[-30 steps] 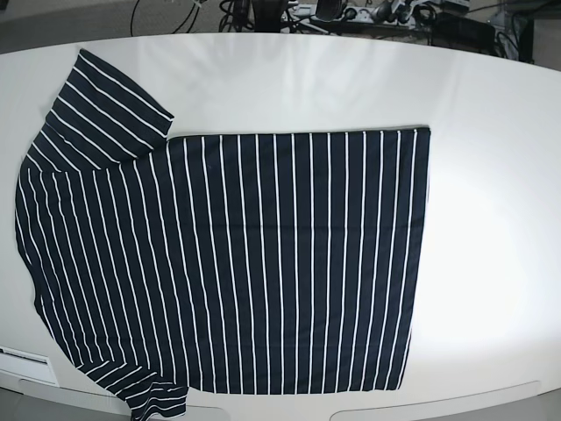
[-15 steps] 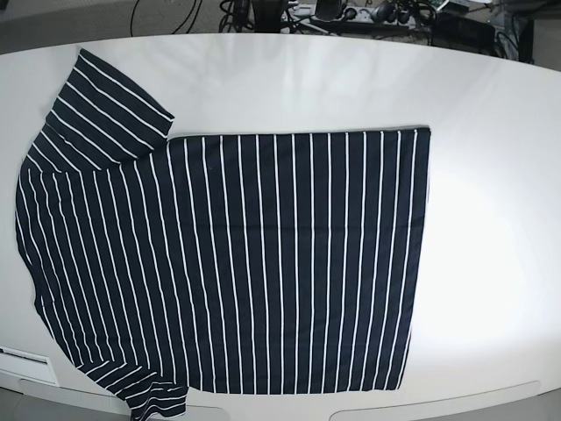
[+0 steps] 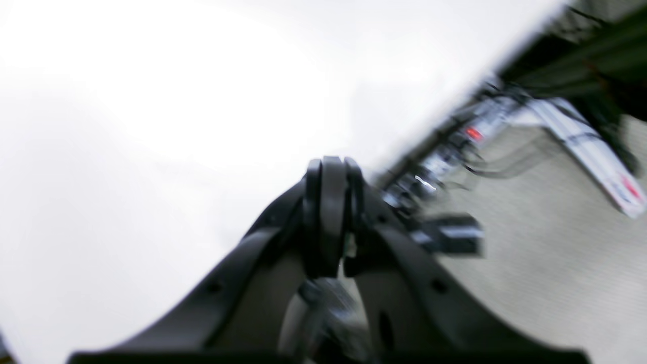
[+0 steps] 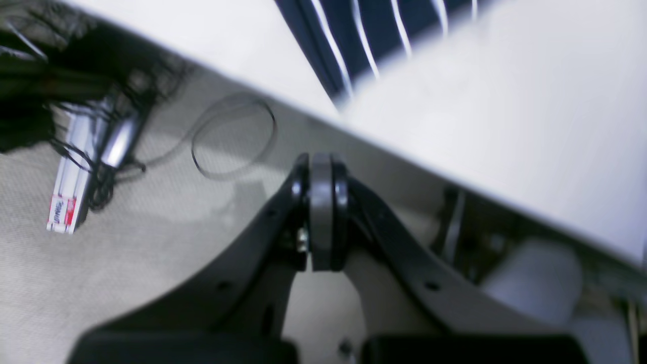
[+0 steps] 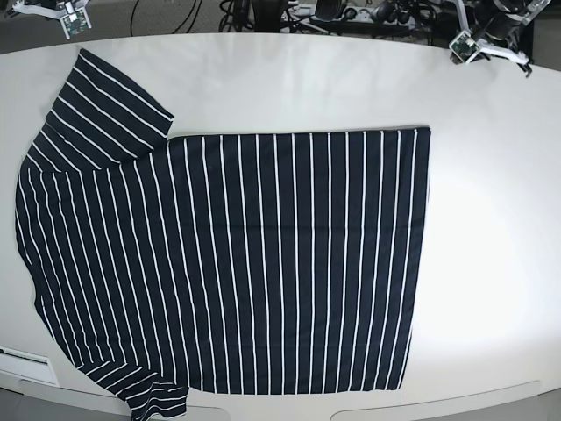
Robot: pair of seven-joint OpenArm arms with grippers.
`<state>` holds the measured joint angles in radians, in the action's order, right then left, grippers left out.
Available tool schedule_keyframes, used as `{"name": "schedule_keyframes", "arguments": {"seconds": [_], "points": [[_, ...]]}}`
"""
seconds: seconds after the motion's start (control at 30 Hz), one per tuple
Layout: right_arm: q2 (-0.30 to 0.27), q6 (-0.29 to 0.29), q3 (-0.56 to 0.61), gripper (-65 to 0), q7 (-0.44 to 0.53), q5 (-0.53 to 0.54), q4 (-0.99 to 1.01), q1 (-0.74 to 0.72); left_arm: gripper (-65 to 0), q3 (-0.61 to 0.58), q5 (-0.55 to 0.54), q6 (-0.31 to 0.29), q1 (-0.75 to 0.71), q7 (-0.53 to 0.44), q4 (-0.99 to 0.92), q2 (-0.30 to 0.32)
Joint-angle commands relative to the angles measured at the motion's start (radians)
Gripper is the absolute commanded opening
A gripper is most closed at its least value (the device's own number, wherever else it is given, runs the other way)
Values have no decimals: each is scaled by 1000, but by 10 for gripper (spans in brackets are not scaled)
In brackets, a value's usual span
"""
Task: Fold the T-shirt properly
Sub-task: 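Move both grippers down to the shirt's shoulder and collar corners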
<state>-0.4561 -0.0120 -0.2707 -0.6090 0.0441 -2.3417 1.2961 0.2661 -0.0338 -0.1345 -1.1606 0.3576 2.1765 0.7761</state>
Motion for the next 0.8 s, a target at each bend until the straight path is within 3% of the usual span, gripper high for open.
{"name": "schedule_keyframes", "arguments": {"seconds": [0.0, 0.17, 0.33, 0.43, 0.57, 0.6, 0.77], "points": [[-7, 6, -32, -650, 43, -5, -15, 13, -650, 21, 14, 8, -5, -29, 34, 8], [-7, -112, -97, -650, 74, 13, -15, -23, -650, 43, 63, -117, 86, -96, 58, 33], [-7, -201, -97, -650, 75, 119, -15, -162, -650, 36, 67, -283, 208, -214, 11, 114], [-7, -243, -97, -650, 85, 168, -15, -225, -640, -13, 103, -326, 296, -285, -33, 175], [-7, -262, -97, -650, 100, 169, -15, -261, -313, -129, 108, -326, 402, -301, -82, 265], [-7, -262, -97, -650, 100, 169, -15, -260, -284, -159, 108, -326, 422, -301, -90, 288], [-6, -291, -96, -650, 100, 170, -15, -260, -281, -332, 185, -327, 519, -302, -153, 428]]}}
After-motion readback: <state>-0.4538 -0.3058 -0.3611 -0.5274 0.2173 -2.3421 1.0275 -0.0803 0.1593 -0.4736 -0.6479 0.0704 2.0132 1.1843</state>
